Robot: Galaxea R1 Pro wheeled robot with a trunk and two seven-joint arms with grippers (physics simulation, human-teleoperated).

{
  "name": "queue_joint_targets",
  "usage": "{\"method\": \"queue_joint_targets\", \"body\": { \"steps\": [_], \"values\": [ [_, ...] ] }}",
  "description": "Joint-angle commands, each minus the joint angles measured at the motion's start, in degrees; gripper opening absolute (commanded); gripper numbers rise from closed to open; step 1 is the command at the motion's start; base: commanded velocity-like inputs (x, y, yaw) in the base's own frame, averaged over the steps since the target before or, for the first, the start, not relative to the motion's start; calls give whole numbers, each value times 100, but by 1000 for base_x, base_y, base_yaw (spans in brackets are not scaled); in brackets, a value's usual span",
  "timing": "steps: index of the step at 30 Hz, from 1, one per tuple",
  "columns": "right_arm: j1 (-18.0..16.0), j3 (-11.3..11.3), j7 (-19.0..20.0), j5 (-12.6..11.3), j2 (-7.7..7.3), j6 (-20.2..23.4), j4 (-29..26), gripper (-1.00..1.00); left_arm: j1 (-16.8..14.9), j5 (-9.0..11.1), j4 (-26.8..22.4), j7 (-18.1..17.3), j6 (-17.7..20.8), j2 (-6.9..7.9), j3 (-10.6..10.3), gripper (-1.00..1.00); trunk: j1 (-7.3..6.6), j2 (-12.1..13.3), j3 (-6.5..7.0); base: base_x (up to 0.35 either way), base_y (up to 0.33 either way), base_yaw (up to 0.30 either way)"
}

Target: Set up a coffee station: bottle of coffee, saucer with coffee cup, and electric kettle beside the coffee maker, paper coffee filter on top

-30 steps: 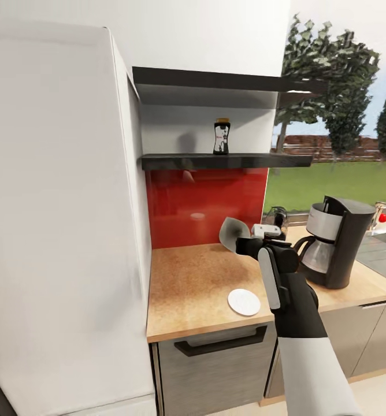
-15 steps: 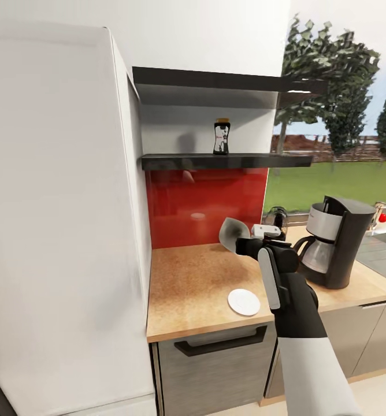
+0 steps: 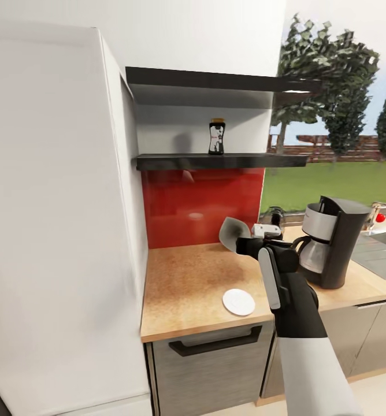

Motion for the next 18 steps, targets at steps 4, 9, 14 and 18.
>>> {"method": "queue_joint_targets", "body": {
  "steps": [4, 9, 14, 18],
  "values": [
    [-2, 1, -47, -49, 2, 23, -10, -100, 0, 12, 2, 7, -5, 0, 19, 100, 2, -3, -2, 4, -267, 0],
    [-2, 5, -48, -46, 2, 24, -11, -100, 0, 15, 2, 7, -4, 0, 20, 100, 2, -3, -2, 79, -272, 0],
    [-2, 5, -48, -45, 2, 24, -11, -100, 0, 23, 2, 7, -4, 0, 20, 100, 2, -3, -2, 122, -272, 0],
    [-2, 5, -48, -46, 2, 24, -11, -100, 0, 23, 2, 7, -4, 0, 20, 100, 2, -3, -2, 126, -272, 0]
  ]
}}
